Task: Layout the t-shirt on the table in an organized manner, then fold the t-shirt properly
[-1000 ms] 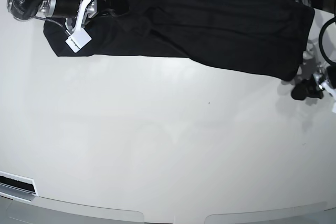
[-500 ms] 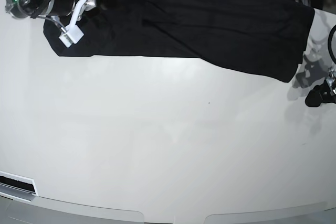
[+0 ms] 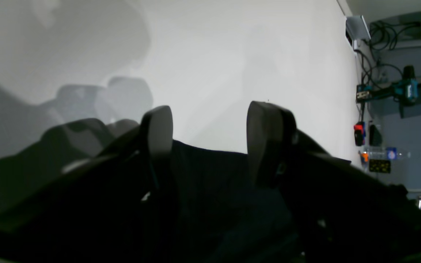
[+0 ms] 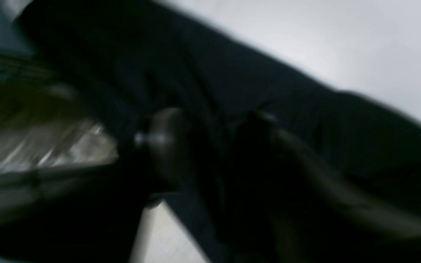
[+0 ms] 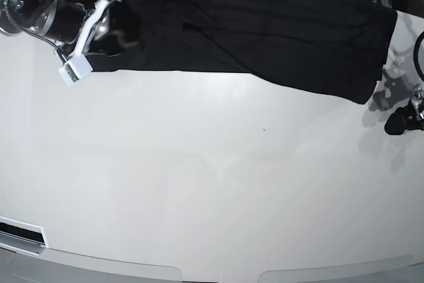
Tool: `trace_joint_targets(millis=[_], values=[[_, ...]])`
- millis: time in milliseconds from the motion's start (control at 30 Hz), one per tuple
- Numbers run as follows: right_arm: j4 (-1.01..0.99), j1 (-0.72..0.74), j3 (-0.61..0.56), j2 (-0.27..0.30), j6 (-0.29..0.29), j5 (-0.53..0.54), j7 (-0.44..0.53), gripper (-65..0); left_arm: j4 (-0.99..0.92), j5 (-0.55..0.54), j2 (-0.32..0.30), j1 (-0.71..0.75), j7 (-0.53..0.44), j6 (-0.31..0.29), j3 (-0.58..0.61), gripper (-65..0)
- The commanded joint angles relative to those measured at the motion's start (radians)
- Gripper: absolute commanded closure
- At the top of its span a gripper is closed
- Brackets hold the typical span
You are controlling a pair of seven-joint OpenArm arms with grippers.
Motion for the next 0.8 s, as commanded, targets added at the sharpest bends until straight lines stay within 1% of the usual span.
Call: trace_joint_targets(millis=[0, 33, 133, 233, 300, 400, 500, 600, 700, 767], values=[[0.003, -0.002, 0.004, -0.009, 0.006, -0.020, 0.022, -2.2, 0.011, -0.027, -0.030, -0.016, -0.012, -0.008, -0.008, -33.8], [-0.010, -0.002, 0.003, -0.025, 0.006, -0.051, 0.025, 0.0, 0.011, -0.027, -0.030, -0.016, -0.012, -0.008, -0.008, -33.8], [-0.075, -0.002, -0.001, -0.054, 0.006, -0.110, 0.074, 0.0, 0.011, -0.027, -0.030, -0.017, -0.010, -0.008, -0.008, -33.8], [-0.133, 0.004, -0.021, -0.055, 0.006, -0.207, 0.137, 0.0, 0.012, -0.037, -0.039, -0.018, 0.042, -0.008, -0.008, -33.8], [-0.164, 0.015, -0.045, -0.055, 0.006, -0.277, 0.155, 0.0, 0.015, -0.043, -0.059, -0.017, 0.060, -0.008, -0.008, -33.8], [-0.209, 0.042, -0.086, -0.054, 0.006, -0.345, 0.205, 0.0, 0.017, -0.042, -0.093, -0.016, 0.087, -0.008, -0.008, -33.8], [-0.262, 0.080, -0.135, -0.054, 0.006, -0.412, 0.232, 0.0, 0.017, -0.042, -0.108, 0.002, 0.146, -0.008, -0.008, -33.8], [-0.311, 0.119, -0.174, -0.054, 0.006, -0.473, 0.234, 0.0, 0.017, -0.037, -0.116, 0.056, 0.156, -0.008, -0.008, -33.8], [-0.338, 0.136, -0.192, -0.054, -0.039, -0.526, 0.241, 0.0, 0.017, -0.014, -0.116, 0.130, 0.150, -0.008, -0.008, -33.9], [-0.338, 0.142, -0.193, -0.054, -0.050, -0.529, 0.241, 0.0, 0.017, -0.008, -0.115, 0.181, 0.137, -0.008, -0.008, -33.9]])
